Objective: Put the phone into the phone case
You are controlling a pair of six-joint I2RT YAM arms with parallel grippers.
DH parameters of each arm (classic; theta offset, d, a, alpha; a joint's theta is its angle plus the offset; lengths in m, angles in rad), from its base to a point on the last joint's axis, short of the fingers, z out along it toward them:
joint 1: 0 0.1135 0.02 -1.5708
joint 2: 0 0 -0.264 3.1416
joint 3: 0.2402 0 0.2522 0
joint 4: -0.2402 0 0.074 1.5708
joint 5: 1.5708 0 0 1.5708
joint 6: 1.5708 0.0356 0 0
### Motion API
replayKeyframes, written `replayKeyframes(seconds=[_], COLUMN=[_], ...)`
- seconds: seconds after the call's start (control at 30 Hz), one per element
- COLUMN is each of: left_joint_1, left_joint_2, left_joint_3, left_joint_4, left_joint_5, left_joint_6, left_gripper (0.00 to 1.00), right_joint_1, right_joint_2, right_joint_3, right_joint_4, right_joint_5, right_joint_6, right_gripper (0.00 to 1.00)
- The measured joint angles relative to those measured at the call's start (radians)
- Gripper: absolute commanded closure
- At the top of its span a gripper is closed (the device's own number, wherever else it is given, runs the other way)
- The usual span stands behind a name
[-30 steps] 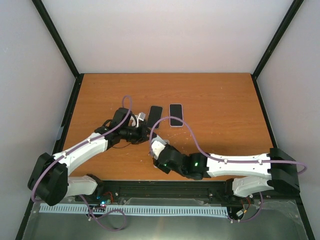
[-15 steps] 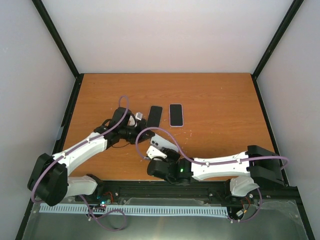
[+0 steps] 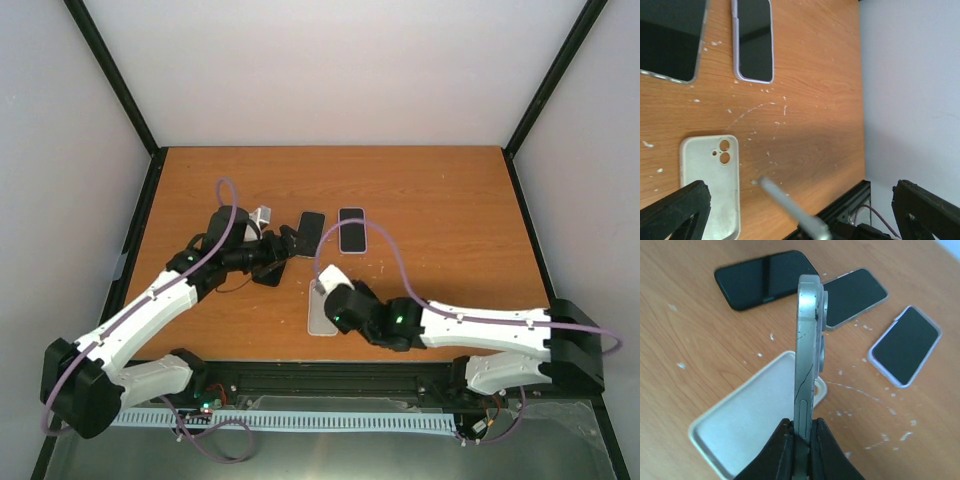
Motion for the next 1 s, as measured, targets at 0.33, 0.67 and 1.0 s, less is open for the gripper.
replayKeyframes(seconds=[0.33, 0.67, 1.0], left_joint_1=[0.000, -0.002, -0.029], left_joint_2=[-0.095, -0.018, 0.117], left_joint_3=[-0.100, -0.331, -0.365], left_joint_4=[-0.031, 0.145, 0.299], left_joint_5=[-0.100, 0.008, 0.053], left_joint_6=[0.041, 0.037, 0.031], left_gripper=[0.07, 0.28, 0.32], right_joint_1=[-0.340, -0.415, -0.496], right_joint_2=[-0.099, 0.085, 0.129], right_joint_3=[-0.040, -0.142, -0.244], right_joint_4=[0.066, 0.256, 0.439], right_joint_5=[-0.542, -0.867, -0.965], right_joint_6=[0.391, 0.741, 0.874], right_gripper=[0.97, 0.97, 0.97])
